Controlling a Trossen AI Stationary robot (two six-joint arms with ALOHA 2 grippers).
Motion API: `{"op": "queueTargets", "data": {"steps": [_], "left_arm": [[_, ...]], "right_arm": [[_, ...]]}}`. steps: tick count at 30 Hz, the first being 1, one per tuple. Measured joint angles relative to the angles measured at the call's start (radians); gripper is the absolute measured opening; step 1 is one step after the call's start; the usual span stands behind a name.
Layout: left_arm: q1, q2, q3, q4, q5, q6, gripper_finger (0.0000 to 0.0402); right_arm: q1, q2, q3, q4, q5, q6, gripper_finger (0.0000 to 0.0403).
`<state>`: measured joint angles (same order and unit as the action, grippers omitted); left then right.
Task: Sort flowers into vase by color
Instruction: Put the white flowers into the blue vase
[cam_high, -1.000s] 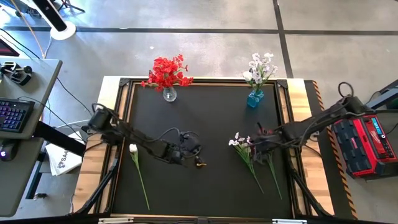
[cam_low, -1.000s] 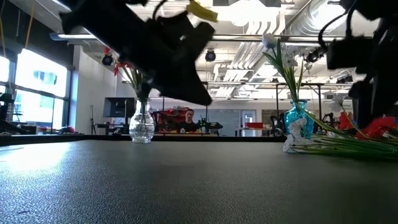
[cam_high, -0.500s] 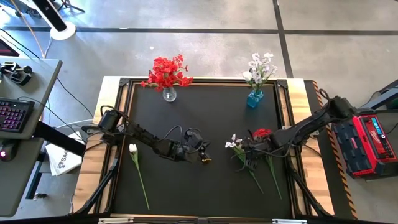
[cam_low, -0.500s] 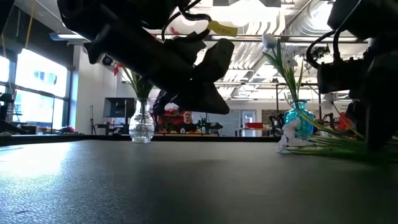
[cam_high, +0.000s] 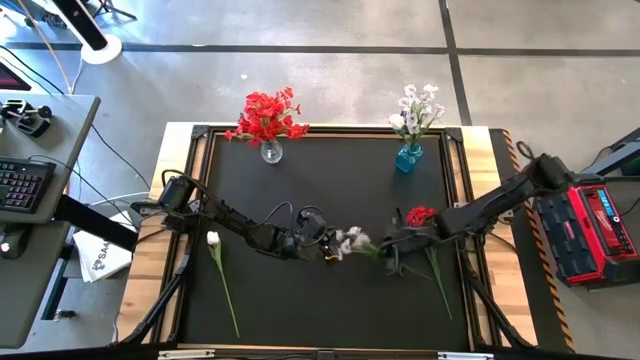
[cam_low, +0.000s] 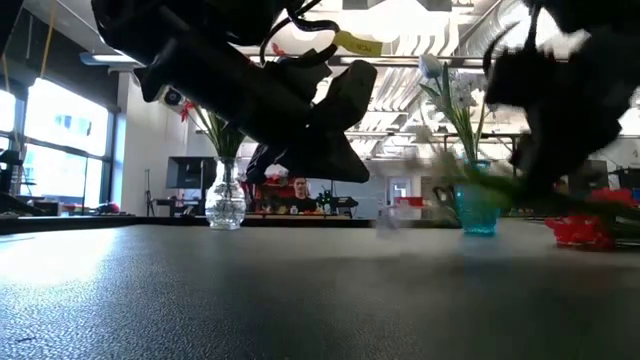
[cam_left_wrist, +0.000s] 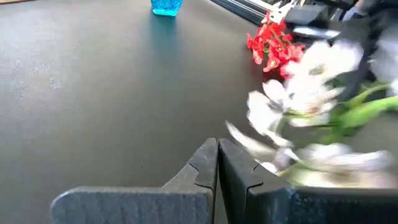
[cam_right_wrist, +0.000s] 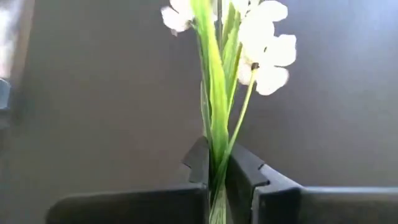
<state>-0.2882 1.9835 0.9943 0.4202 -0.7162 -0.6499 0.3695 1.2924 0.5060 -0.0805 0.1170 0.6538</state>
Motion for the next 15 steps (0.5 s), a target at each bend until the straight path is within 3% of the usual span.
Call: {"op": "queueTargets", "data": {"steps": [8,15], "left_arm": [[-0.008,0.0,0.0,0.085,-0.001,0.084,0.0001],[-0.043,0.0,0.0,0.306,0.031,0.369,0.0001]], "right_arm": [[0.0,-0.207,0.001,0.245,0.103,-0.363,0.0006],[0.05,-0.352,0.002,0.421,0.065,-0.662,0.0002]]}}
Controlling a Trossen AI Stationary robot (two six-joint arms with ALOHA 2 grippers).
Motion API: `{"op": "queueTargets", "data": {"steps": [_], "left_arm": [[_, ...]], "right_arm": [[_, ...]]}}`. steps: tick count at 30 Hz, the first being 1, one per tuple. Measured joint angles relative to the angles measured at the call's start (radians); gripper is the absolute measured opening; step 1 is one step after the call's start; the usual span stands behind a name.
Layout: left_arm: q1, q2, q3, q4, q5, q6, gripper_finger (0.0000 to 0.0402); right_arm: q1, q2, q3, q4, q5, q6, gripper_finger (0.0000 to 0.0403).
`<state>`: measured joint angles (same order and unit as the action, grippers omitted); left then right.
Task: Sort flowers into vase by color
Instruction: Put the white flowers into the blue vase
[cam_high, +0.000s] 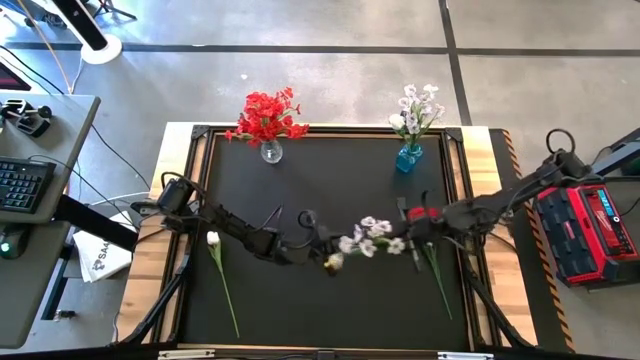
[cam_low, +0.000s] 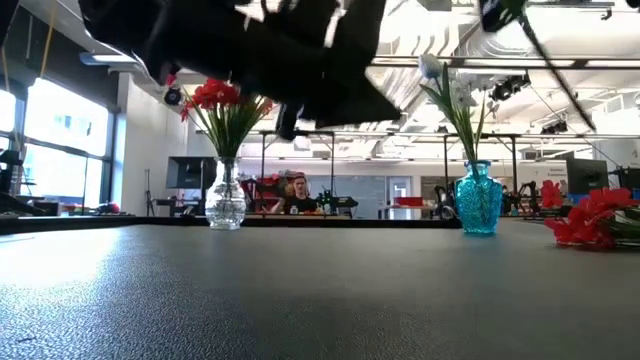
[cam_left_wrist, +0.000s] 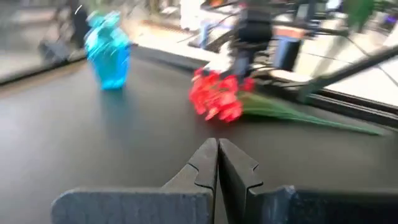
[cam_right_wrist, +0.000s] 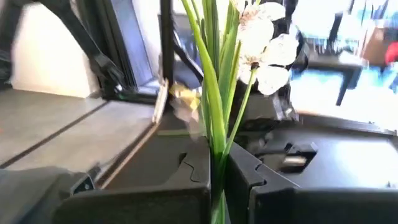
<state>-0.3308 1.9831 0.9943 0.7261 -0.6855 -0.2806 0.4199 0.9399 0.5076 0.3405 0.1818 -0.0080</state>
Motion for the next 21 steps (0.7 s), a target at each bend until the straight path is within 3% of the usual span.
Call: {"op": "queueTargets", "data": {"steps": [4,8,11,14,16,21], "left_arm": [[-0.039,-0.026,0.0,0.037,-0.008,0.166,0.0001],[-0.075,-0.065,0.0,0.021,-0.075,0.242,0.0001],[-0.09,-0.086,0.0,0.038,-0.064,0.291,0.0001],[-0.067,-0.082,0.0,0.117,0.063,0.366,0.0002],[-0.034,-0.066,0.0,0.205,0.201,0.426,0.0011],[0.054,-0.024,0.036,0.333,0.478,0.471,0.0063]], "right_arm": [[0.032,-0.098,0.0,-0.056,0.012,-0.025,0.0001],[0.057,-0.201,0.0,-0.178,0.083,-0.005,0.0001],[0.076,-0.252,0.0,-0.162,0.114,-0.019,0.0001],[0.087,-0.259,0.0,-0.066,0.051,-0.099,0.0],[0.087,-0.243,0.0,0.004,-0.011,-0.147,0.0],[0.077,-0.151,0.0,0.181,-0.153,-0.217,0.0]]}}
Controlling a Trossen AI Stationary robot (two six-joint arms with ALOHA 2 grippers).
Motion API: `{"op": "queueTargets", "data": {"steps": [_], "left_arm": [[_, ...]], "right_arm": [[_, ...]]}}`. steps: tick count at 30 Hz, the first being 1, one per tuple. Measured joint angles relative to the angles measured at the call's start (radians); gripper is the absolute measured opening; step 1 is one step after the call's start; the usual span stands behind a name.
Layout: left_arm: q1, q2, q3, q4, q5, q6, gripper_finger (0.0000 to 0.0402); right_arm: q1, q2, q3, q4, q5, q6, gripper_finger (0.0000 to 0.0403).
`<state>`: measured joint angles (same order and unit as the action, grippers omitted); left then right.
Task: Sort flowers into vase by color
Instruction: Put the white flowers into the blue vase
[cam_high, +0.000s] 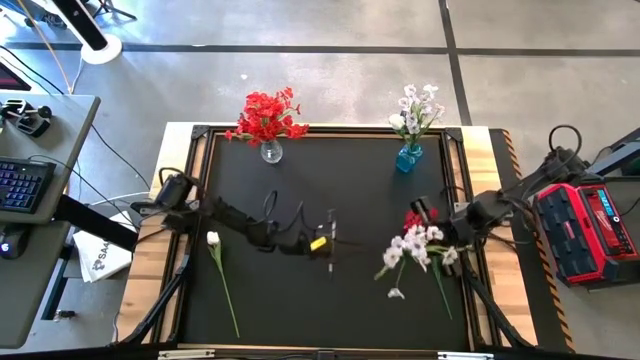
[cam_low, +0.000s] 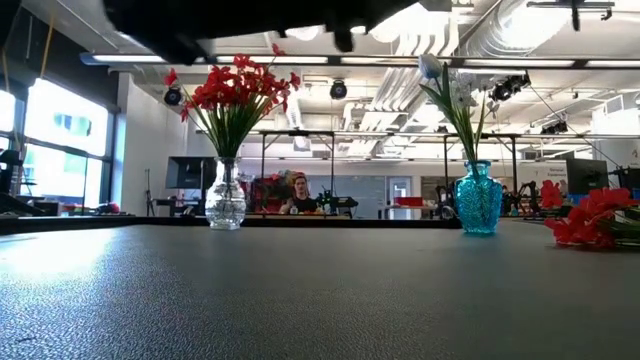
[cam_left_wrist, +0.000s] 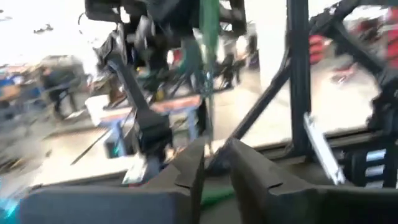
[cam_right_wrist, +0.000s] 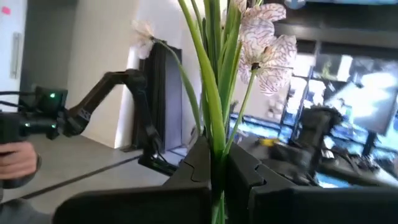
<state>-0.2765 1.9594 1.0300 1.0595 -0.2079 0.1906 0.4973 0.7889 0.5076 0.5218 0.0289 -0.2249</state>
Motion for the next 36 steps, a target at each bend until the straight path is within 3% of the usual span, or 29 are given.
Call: {"op": "queueTargets", "data": {"steps": [6,10,19,28,36], "left_arm": [[0.069,0.056,0.14,-0.001,0.149,-0.004,0.0134],[0.073,0.091,0.22,-0.016,0.206,-0.004,0.0155],[0.056,0.151,0.271,-0.032,0.233,0.036,0.0152],[0.048,0.154,0.271,-0.132,0.223,0.014,0.0148],[0.061,0.154,0.271,-0.109,0.225,-0.031,0.0148]], "right_arm": [[0.0,0.14,0.0,0.149,-0.025,-0.067,0.0],[0.0,0.214,0.0,0.22,-0.025,-0.093,0.0],[0.0,0.273,0.0,0.304,0.023,-0.114,0.0],[0.002,0.198,0.0,0.191,0.038,-0.097,0.0],[0.021,0.181,0.0,0.15,0.083,-0.098,0.0]]}}
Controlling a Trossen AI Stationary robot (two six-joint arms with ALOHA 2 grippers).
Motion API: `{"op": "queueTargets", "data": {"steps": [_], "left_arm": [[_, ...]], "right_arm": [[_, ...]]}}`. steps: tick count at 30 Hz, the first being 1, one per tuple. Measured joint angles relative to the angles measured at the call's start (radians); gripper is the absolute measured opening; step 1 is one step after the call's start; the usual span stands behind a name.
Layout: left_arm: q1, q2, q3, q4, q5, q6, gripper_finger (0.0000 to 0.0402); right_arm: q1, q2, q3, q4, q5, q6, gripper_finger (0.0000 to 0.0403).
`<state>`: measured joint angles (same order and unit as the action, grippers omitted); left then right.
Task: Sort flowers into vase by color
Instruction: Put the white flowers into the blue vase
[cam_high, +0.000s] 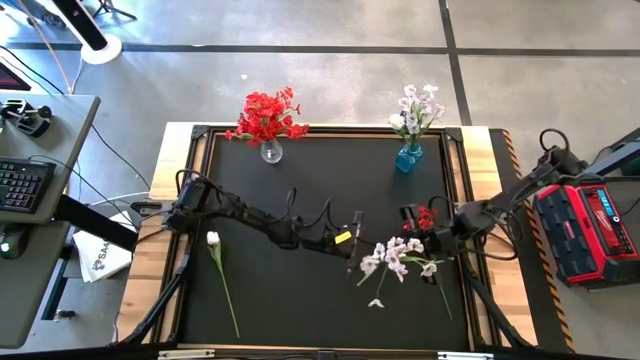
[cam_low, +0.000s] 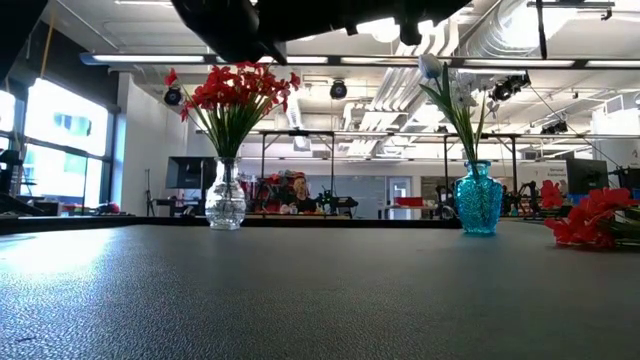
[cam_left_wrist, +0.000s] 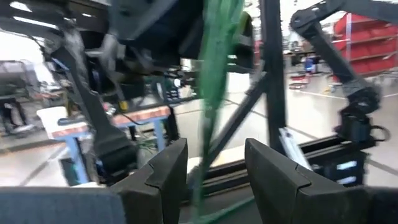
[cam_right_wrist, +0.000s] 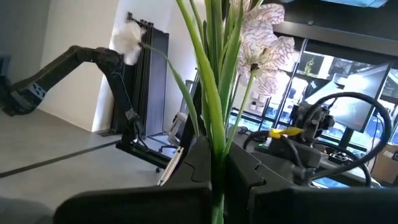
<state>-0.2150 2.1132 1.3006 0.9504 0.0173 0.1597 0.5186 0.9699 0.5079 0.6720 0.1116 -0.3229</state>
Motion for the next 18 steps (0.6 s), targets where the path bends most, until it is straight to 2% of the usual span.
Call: {"op": "queueTargets", "data": {"steps": [10,14,18], "left_arm": [[0.003,0.0,0.0,0.035,-0.002,0.058,0.0138],[-0.006,0.0,0.0,0.034,0.004,0.099,0.0112],[-0.017,0.0,0.0,0.032,0.004,0.152,0.0063]], "right_arm": [[-0.001,0.092,0.0,0.101,0.0,-0.018,0.0],[-0.001,0.105,0.0,0.112,0.016,-0.019,0.0],[-0.001,0.11,0.0,0.111,0.042,-0.017,0.0]]}}
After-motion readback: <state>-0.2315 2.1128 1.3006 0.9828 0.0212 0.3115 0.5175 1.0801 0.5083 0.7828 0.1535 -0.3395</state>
